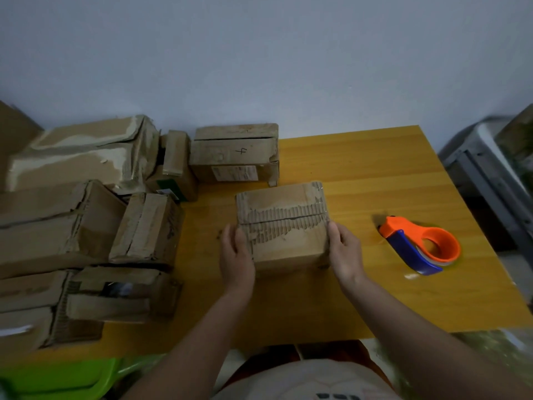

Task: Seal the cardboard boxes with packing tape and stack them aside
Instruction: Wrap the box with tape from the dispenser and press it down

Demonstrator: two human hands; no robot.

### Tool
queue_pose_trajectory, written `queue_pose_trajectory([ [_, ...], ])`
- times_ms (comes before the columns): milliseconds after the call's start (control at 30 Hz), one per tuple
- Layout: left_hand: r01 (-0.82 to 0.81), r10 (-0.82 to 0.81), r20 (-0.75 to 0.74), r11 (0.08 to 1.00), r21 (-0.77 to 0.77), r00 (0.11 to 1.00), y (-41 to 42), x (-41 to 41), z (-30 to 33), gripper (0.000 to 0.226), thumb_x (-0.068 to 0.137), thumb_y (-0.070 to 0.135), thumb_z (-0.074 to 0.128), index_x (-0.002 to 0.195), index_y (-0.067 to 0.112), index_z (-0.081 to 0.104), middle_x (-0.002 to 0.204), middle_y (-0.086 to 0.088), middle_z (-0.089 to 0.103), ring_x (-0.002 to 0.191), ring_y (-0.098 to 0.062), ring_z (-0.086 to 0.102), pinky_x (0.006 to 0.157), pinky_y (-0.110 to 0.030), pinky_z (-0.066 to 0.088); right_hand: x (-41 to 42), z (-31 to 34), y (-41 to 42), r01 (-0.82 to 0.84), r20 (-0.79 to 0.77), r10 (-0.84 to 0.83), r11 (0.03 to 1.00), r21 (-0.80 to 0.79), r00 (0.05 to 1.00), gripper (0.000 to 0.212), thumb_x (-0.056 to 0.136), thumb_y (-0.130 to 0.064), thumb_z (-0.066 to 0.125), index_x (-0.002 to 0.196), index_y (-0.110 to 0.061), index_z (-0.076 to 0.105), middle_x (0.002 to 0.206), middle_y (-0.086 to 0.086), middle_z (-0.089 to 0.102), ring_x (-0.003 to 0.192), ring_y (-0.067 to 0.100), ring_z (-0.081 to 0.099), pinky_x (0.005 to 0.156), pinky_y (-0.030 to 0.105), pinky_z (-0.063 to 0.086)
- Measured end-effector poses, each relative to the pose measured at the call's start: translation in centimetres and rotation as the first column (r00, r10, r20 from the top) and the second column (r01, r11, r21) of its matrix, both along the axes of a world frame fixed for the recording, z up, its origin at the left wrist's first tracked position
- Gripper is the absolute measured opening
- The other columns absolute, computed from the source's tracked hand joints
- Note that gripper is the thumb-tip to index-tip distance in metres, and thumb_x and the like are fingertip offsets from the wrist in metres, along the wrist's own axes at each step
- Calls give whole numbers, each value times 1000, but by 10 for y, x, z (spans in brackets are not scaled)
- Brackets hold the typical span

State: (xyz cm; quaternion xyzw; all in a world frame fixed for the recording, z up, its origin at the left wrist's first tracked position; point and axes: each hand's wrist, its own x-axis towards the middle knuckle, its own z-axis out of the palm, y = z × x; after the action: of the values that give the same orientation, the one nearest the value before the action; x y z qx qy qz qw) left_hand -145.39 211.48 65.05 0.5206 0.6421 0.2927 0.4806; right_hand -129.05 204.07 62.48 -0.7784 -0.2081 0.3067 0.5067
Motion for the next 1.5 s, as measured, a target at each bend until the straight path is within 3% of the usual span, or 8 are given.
queue_pose_trajectory([
  [167,-96,101,78,993,-69,992,-9,10,-8,43,106,37,26,148,31,35,139,-1,51,117,-19,54,94,-40,51,-20,5,19,425,-211,-411,905,23,887,44,98,-32,46,60,-12,52,63,0,50,64,16,46,57,32,34],
  [300,27,-22,81,998,-61,996,-11,6,-8,46,107,32,24,152,34,20,151,1,36,130,-17,42,95,-31,42,-13,8,42,715,-517,-683,676,-181,516,40,94,-33,45,61,-13,55,65,2,55,66,22,52,62,34,41],
  [400,161,-162,25,986,44,986,-6,2,-17,51,107,24,24,152,38,7,161,1,16,145,-20,22,112,-35,28,-8,1,43,741,-638,-639,653,-156,429,47,95,-46,41,65,-14,56,69,3,61,66,21,59,60,30,46],
  [767,618,-616,-194,784,-58,763,9,-16,-18,125,79,33,78,147,36,-28,159,10,-8,143,-7,0,114,-33,11,2,-21,44,725,-562,-628,685,-71,538,59,101,-47,29,58,-14,52,64,3,58,65,21,57,60,30,44],
  [1000,702,-716,-323,689,-181,619,21,-22,-11,133,78,34,79,139,38,-39,159,8,-10,148,-18,3,120,-44,16,23,-36,17,407,-195,-415,910,-83,889,51,105,-30,29,91,1,66,95,18,63,96,31,56,79,33,37],
  [1100,704,-714,-204,698,-133,669,27,-29,-3,130,72,22,84,148,44,-20,150,21,2,140,-4,9,117,-36,20,32,-23,7,378,-35,-377,924,63,926,53,104,-35,27,100,-3,68,106,15,67,104,28,60,91,38,43],
  [1267,736,-708,-355,673,-76,611,39,-43,2,97,72,9,82,147,37,27,141,10,37,122,-10,45,87,1,37,38,0,11,-181,142,189,981,-66,972,42,104,-33,30,111,-13,65,108,8,65,103,24,57,78,34,45],
  [1500,682,-625,-424,731,-24,656,36,-18,19,90,80,8,76,152,28,25,147,-2,44,127,-15,49,103,-24,42,47,16,15,-294,113,319,936,-194,941,45,104,-33,30,133,-7,53,133,13,56,125,31,48,99,42,42],
])
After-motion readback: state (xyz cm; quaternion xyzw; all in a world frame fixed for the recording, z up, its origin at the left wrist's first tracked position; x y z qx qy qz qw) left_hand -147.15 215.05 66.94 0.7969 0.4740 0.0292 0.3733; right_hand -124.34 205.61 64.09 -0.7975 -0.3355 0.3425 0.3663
